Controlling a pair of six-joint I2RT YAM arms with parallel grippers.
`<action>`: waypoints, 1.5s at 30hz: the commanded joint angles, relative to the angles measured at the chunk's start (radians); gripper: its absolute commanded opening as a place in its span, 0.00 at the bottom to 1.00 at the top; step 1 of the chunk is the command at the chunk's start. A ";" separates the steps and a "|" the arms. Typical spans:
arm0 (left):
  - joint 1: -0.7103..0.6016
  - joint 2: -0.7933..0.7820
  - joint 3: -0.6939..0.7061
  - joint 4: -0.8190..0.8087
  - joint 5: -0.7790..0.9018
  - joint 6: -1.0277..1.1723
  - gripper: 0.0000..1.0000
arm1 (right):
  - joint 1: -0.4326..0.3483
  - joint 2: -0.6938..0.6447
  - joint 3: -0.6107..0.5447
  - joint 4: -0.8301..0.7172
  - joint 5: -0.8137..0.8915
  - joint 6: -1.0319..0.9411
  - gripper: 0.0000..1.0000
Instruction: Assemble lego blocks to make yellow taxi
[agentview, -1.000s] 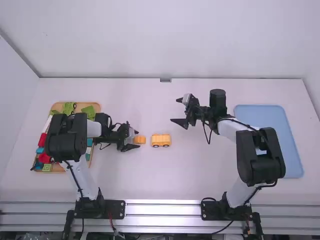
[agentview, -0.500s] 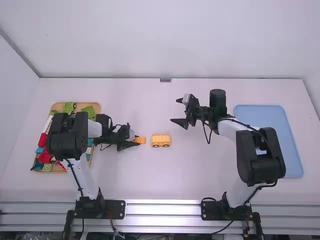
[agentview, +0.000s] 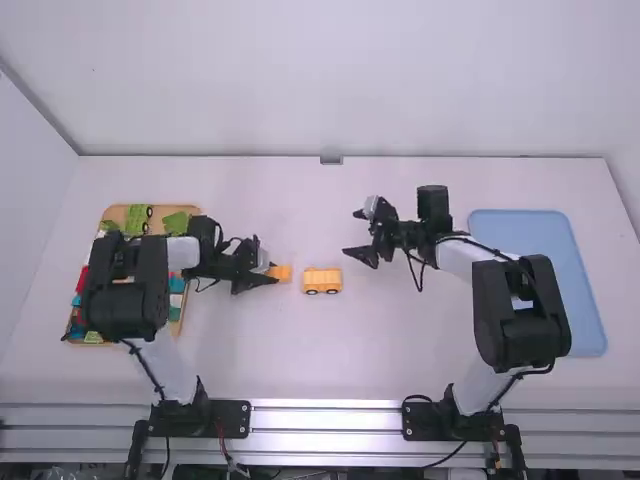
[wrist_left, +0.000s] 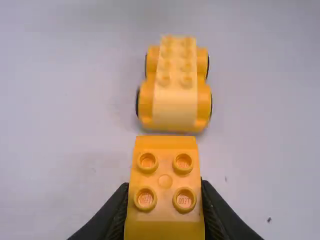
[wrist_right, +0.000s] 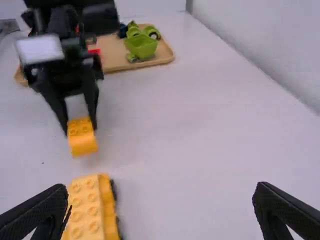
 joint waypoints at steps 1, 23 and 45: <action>-0.027 -0.079 0.011 -0.018 0.025 0.016 0.13 | -0.006 0.007 -0.025 -0.062 -0.023 -0.206 0.98; -0.122 -0.131 0.007 0.045 0.073 -0.118 0.10 | 0.139 0.341 -0.133 0.365 -0.069 -0.207 0.98; -0.138 -0.095 -0.032 0.199 0.072 -0.247 0.07 | 0.163 0.432 -0.095 0.420 -0.019 -0.159 0.69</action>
